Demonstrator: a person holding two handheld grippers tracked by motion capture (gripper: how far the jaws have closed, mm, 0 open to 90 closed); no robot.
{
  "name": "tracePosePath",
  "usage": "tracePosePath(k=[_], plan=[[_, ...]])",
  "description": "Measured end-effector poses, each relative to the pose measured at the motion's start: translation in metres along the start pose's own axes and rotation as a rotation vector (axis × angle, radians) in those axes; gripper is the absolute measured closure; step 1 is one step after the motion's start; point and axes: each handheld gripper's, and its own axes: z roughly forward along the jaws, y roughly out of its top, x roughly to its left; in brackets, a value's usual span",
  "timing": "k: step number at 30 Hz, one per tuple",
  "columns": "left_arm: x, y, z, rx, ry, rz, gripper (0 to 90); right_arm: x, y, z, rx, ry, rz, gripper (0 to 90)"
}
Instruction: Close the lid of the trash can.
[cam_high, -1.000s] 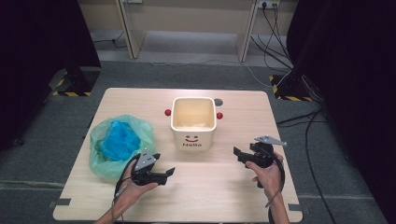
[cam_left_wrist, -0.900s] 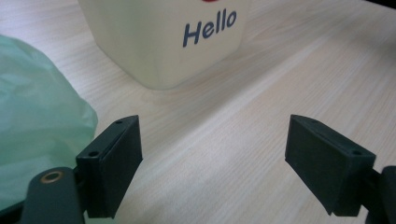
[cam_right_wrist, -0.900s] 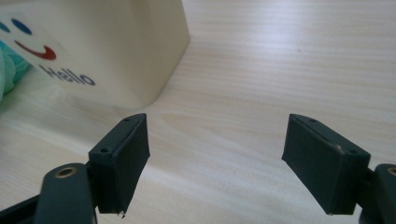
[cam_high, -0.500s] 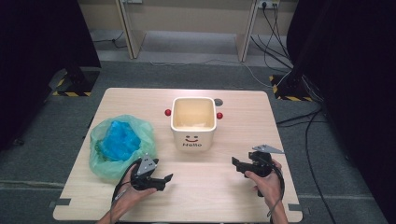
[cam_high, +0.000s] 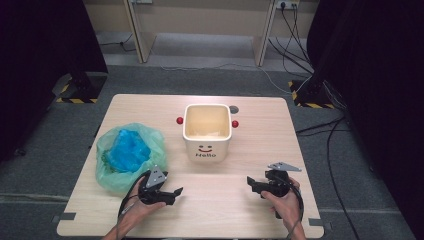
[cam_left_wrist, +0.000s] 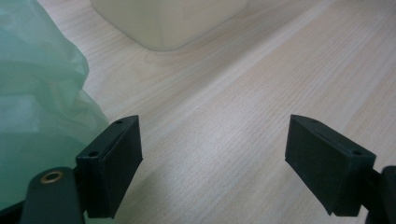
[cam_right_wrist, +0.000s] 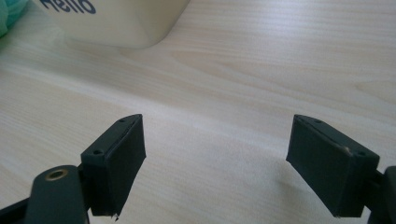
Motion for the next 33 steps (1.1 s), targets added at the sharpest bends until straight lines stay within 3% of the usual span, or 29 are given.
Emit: tracePosePath(k=[33], plan=[[-0.001,-0.009,0.009,0.066,0.006,0.014,18.0,0.007,-0.037,-0.011,0.062,-0.048,-0.082,17.3]])
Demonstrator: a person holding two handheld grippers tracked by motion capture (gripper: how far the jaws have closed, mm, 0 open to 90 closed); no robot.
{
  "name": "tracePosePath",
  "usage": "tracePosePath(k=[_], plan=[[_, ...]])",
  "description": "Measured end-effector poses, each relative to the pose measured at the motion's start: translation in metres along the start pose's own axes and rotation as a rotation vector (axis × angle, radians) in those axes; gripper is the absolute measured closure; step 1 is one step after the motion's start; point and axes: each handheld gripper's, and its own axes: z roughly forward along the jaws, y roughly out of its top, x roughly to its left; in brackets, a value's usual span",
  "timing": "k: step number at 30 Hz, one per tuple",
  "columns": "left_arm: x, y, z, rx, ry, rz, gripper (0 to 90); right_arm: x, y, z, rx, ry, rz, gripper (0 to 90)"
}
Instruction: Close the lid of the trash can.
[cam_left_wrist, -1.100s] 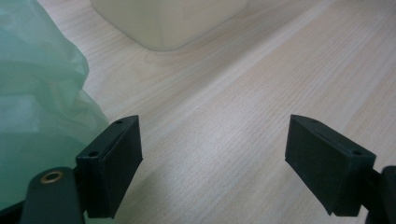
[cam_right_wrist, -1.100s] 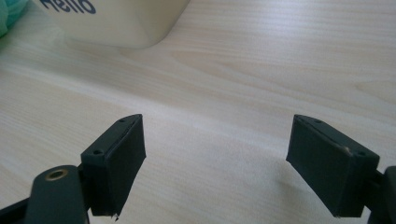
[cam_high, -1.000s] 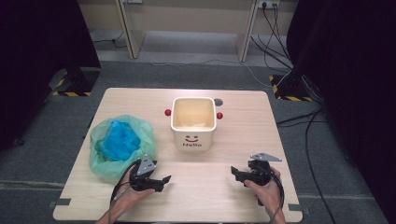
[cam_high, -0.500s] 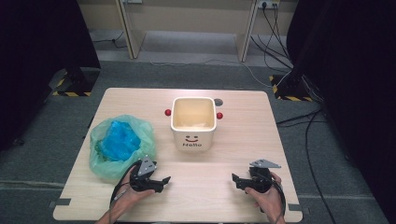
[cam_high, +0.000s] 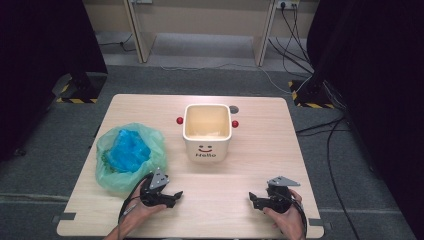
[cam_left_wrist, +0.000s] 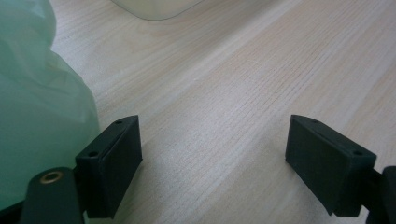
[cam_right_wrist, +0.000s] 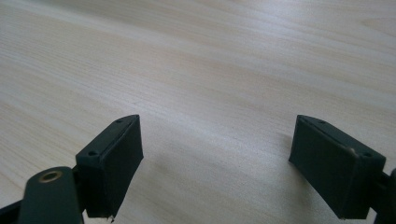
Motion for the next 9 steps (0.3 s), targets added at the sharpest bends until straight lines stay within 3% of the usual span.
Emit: tracePosePath(k=[9], plan=[[0.0019,-0.0001,0.0008,0.012,-0.012,-0.029,16.4,-0.001,-0.0029,-0.0022,-0.01,-0.002,0.014,17.4]])
